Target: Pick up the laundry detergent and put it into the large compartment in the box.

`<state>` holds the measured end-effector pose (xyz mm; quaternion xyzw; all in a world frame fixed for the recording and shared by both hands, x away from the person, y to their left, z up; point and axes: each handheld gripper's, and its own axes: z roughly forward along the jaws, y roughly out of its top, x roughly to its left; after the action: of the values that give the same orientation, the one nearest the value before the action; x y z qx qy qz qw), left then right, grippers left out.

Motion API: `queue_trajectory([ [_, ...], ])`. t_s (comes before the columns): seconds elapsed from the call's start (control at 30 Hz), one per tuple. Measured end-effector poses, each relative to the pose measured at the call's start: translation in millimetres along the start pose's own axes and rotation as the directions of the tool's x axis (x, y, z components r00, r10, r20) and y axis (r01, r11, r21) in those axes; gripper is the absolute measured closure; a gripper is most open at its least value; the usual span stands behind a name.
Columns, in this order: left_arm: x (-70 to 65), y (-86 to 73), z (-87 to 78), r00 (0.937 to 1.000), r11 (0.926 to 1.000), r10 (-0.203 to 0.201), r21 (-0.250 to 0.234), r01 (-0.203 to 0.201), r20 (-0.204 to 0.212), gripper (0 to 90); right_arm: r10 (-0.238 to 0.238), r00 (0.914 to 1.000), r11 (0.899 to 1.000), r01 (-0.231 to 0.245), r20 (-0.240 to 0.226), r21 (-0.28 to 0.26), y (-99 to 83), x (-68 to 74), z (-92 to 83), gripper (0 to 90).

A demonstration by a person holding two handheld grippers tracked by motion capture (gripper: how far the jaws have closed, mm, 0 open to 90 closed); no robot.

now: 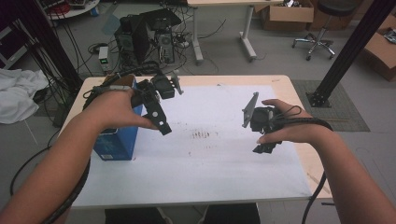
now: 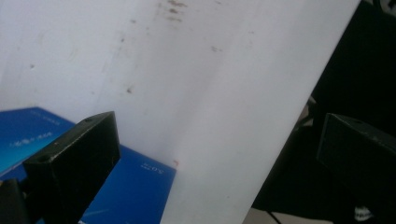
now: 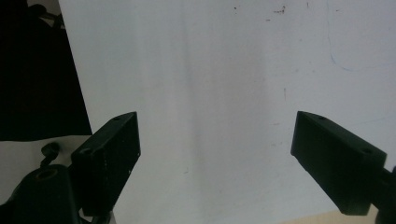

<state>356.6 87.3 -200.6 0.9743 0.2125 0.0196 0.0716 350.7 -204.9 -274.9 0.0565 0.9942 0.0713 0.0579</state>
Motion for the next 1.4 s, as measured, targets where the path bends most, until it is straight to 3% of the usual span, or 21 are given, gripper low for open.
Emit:
queue_trajectory([
  [0.13,-10.2,3.2,4.8,0.9960,0.9963,0.085,0.007,-0.085,0.029,0.1,0.002,1.0000,1.000,-0.002,-0.002,0.005,1.8,-0.7,-1.4,15.9],
  [0.27,-19.9,7.3,9.5,0.9822,0.9829,0.180,0.031,-0.181,0.055,0.1,-0.006,1.0000,1.000,0.006,-0.002,0.020,4.2,-1.0,-2.8,15.9],
  [0.47,-36.0,11.2,14.9,0.9510,0.9525,0.291,0.062,-0.298,0.104,0.1,-0.001,1.0000,1.000,0.001,0.005,0.019,5.5,-0.9,-5.9,15.9],
  [0.67,-46.8,14.0,15.4,0.9177,0.9216,0.377,0.048,-0.385,0.125,0.1,-0.002,1.0000,1.000,0.001,0.003,0.022,6.0,-1.8,-5.9,15.9],
  [0.83,-47.0,14.2,14.2,0.9152,0.9165,0.389,0.056,-0.396,0.104,0.1,-0.005,1.0000,1.000,0.005,-0.003,0.030,7.6,-0.5,-4.4,15.9],
  [0.93,-47.3,12.7,14.0,0.9107,0.9115,0.401,0.057,-0.407,0.100,0.1,-0.005,1.0000,0.999,0.005,-0.005,0.035,8.2,-0.3,-3.8,15.9],
  [1.13,-44.7,12.7,13.1,0.9162,0.9159,0.390,0.064,-0.396,0.092,0.1,-0.002,1.0000,0.999,0.002,-0.002,0.034,7.8,-0.9,-4.7,15.8],
  [1.4,-43.7,14.8,12.8,0.9108,0.9112,0.402,0.055,-0.408,0.092,0.1,-0.004,1.0000,0.999,0.004,-0.005,0.032,8.9,-1.9,-2.5,15.9],
])
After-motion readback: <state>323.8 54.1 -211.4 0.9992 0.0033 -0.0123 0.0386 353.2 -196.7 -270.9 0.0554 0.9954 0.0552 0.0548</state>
